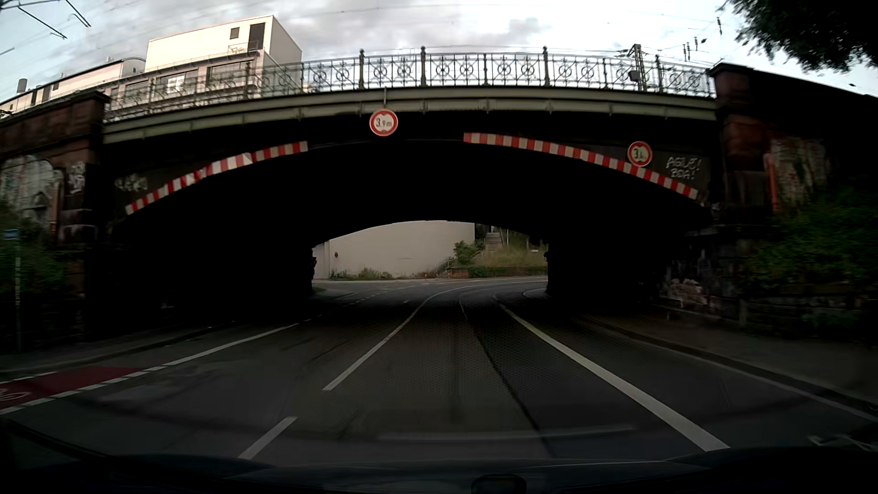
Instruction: Follow the waypoints while adhering to traffic rules and regulations
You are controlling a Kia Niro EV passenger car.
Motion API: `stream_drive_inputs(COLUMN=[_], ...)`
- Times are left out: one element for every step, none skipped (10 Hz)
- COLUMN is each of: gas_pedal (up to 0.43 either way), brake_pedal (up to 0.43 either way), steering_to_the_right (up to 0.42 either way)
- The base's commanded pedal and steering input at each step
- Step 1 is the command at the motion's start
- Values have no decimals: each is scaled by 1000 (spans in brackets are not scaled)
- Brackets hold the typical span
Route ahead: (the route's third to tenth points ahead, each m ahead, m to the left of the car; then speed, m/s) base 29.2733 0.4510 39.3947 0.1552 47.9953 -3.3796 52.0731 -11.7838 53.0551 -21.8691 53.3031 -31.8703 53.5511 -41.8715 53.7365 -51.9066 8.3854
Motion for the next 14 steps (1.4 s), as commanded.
stream_drive_inputs(gas_pedal=[20, 20, 20, 20, 20, 20, 20, 20, 20, 20, 20, 20, 20, 20], brake_pedal=[0, 0, 0, 0, 0, 0, 0, 0, 0, 0, 0, 0, 0, 0], steering_to_the_right=[0, -1, -1, -1, -1, -1, -1, -1, -1, -1, -1, -1, -1, -1])
